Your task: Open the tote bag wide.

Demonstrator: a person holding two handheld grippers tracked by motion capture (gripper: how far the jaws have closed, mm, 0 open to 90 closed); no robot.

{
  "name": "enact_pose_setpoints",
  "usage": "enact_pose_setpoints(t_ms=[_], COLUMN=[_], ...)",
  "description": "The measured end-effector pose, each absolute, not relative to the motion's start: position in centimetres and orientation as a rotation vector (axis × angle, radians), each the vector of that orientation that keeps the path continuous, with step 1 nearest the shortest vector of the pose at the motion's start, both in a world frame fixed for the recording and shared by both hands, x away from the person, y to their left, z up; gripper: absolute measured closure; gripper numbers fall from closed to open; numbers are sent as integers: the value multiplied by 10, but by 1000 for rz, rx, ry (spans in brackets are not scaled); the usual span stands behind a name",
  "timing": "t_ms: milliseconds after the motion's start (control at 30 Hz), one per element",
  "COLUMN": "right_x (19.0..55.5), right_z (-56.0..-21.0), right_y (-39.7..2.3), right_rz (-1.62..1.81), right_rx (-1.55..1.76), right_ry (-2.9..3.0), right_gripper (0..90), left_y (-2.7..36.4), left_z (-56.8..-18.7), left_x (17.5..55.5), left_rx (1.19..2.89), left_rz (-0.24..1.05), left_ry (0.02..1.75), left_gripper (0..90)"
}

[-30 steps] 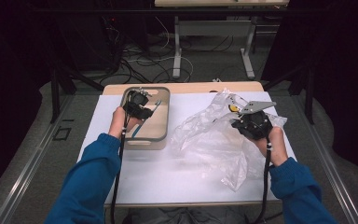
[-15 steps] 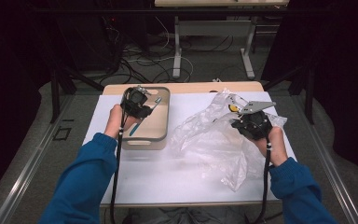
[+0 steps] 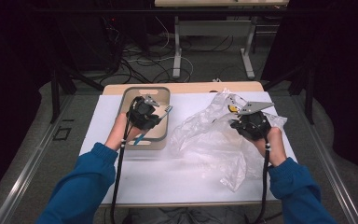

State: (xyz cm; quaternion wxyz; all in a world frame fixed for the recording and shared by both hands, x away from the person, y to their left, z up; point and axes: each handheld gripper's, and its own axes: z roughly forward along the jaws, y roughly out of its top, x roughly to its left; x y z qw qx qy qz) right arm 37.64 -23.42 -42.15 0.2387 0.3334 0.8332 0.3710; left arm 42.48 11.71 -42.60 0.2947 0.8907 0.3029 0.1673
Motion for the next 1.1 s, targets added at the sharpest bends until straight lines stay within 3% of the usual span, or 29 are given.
enact_pose_setpoints(t_ms=[1100], right_x=[381], right_z=[-429], right_y=[-224], right_rz=[1003], right_rx=[906], right_ry=[2278], right_gripper=[900], left_y=[83], left_z=[-440], left_x=[367], left_rx=[2442], left_rz=[295], left_ry=[539], left_gripper=[803])
